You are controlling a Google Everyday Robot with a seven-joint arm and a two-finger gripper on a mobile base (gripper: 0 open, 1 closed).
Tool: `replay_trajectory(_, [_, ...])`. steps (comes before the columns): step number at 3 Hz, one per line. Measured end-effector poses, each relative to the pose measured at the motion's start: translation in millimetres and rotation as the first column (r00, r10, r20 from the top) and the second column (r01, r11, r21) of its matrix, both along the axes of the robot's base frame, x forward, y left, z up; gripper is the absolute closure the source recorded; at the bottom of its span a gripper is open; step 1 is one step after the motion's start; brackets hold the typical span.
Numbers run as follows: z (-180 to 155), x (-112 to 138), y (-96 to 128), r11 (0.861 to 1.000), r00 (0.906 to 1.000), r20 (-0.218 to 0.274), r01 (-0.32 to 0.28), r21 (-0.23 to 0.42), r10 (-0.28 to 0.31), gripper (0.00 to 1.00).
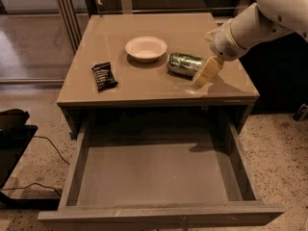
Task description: Place green can into top drawer
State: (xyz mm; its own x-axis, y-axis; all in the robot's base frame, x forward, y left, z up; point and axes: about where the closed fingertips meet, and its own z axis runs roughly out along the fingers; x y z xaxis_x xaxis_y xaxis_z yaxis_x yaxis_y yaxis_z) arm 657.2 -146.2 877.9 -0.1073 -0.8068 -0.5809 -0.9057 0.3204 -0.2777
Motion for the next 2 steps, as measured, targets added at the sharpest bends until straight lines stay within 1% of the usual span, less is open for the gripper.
replay_trajectory(1, [-1.8, 12.9, 10.3, 1.0, 1.0, 0.003, -0.005, 0.025, 0.005, 0.0])
replay_trajectory(2, [-3.1, 20.5, 21.0, 0.999, 0.9999, 0.002, -0.016, 0.042, 0.016, 0.0])
